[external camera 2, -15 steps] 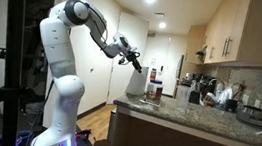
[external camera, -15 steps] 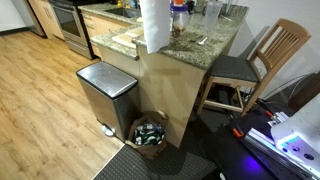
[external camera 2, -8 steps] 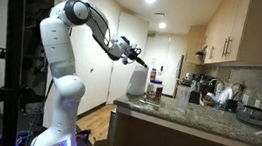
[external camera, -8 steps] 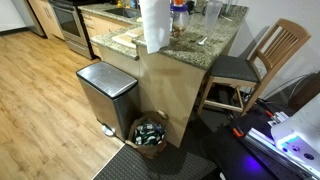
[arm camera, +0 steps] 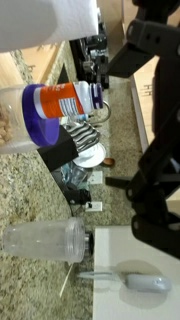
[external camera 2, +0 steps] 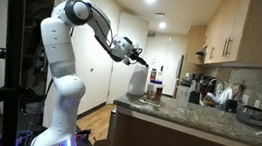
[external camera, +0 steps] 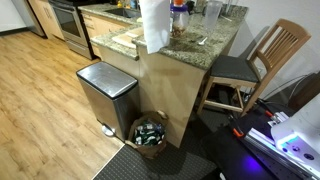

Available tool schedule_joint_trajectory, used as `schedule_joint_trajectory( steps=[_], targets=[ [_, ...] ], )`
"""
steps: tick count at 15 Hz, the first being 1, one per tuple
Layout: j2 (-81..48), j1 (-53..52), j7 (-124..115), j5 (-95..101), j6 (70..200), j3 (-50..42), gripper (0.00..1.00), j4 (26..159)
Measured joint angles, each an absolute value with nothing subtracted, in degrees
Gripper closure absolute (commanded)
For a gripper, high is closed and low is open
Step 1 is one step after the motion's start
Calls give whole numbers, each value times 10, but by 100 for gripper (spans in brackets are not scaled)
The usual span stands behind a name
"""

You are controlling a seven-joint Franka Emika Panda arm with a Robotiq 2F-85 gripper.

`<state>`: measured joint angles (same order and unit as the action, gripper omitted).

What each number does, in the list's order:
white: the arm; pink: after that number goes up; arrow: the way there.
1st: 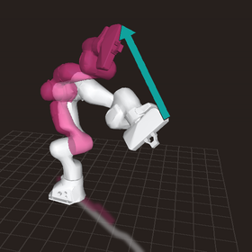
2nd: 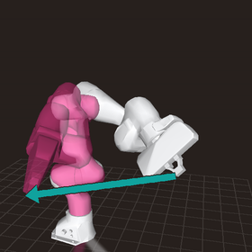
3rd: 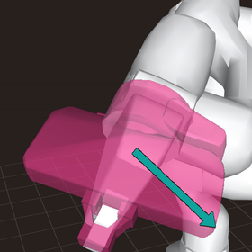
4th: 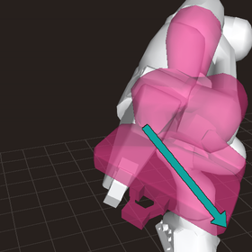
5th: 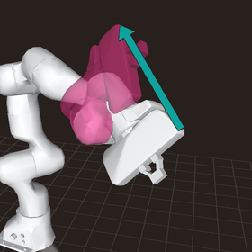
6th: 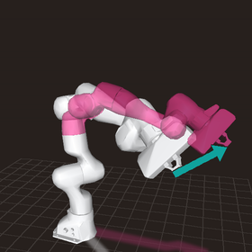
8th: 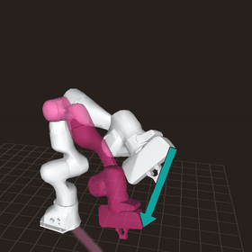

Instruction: Remove the white and orange bottle from the top of the container and place it on the countertop

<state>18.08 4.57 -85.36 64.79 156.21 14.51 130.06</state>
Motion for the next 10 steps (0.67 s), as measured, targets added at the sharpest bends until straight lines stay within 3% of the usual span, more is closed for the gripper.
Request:
schedule_joint_trajectory(
  steps=[4, 10],
  targets=[
    [142, 48, -785, 665, 1695, 104, 0, 1301],
    [123, 48, -770, 665, 1709, 94, 0, 1301]
  ],
)
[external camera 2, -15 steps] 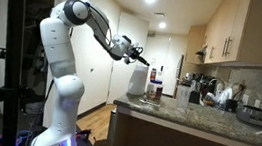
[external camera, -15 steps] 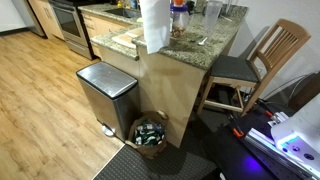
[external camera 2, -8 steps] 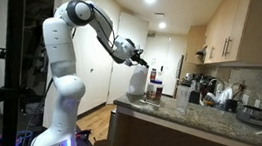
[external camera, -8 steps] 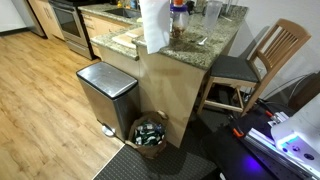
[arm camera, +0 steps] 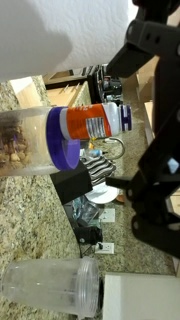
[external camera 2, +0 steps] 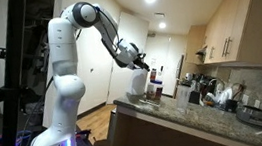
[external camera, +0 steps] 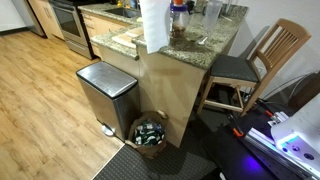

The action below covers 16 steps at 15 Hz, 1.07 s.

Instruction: Remove the white and orange bottle from the top of the container and place it on the countertop

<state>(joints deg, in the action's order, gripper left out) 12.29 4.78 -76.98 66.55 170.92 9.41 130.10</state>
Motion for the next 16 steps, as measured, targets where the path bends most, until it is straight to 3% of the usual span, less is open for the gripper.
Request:
schedule_joint_trajectory(
  steps=[11, 16],
  targets=[
    [124, 57, -908, 853, 1708, 95, 0, 1263],
    [124, 56, -911, 853, 1708, 95, 0, 1263]
  ],
)
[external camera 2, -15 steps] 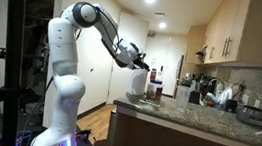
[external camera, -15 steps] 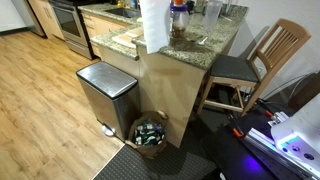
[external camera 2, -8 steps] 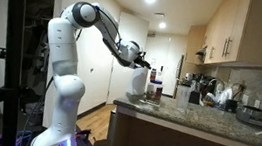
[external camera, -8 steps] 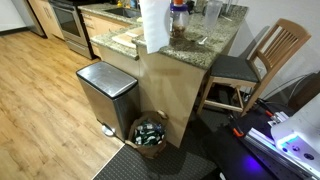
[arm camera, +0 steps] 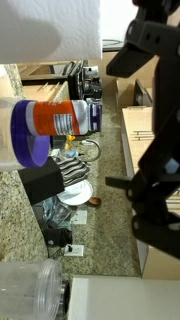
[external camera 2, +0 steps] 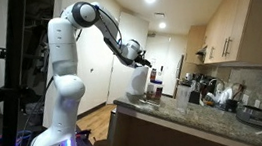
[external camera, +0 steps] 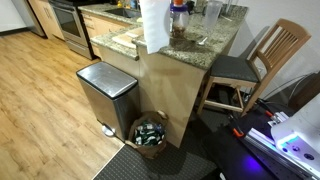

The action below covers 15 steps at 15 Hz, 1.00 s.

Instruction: Remove the white and orange bottle from the top of the container and place it on the countertop

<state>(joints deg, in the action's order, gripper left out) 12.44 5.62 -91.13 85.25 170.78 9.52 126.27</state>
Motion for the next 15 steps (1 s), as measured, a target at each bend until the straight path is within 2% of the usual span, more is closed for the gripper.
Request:
schedule_joint_trajectory(
  steps=[11, 15],
  targets=[
    [95, 50, -896, 919, 1681, 124, 0, 1246],
    [26, 45, -895, 942, 1573, 147, 0, 1205]
  ],
)
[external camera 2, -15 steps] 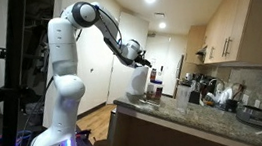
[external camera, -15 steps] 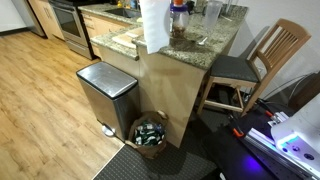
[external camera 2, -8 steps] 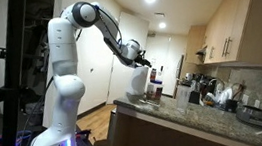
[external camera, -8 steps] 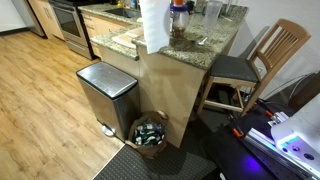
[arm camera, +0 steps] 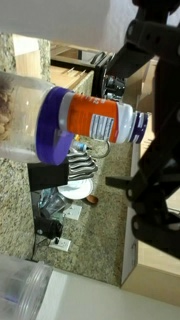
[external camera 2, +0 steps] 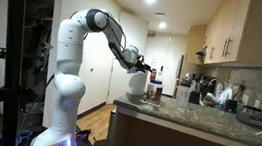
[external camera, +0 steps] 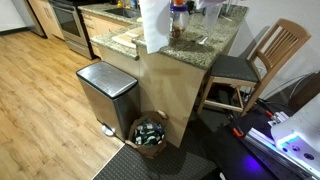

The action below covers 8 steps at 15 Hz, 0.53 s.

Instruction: Remove the white and orange bottle from the top of the container and place it on the countertop

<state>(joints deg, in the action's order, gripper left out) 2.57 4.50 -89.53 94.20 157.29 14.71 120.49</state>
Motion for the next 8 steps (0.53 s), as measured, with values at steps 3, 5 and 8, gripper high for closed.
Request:
schedule_joint_trajectory(
  steps=[3, 5, 8],
  targets=[
    [5, 44, -895, 942, 1561, 148, 0, 1189],
    [5, 44, -905, 945, 1576, 147, 0, 1188],
    [5, 46, -970, 986, 1606, 142, 0, 1180]
  ],
)
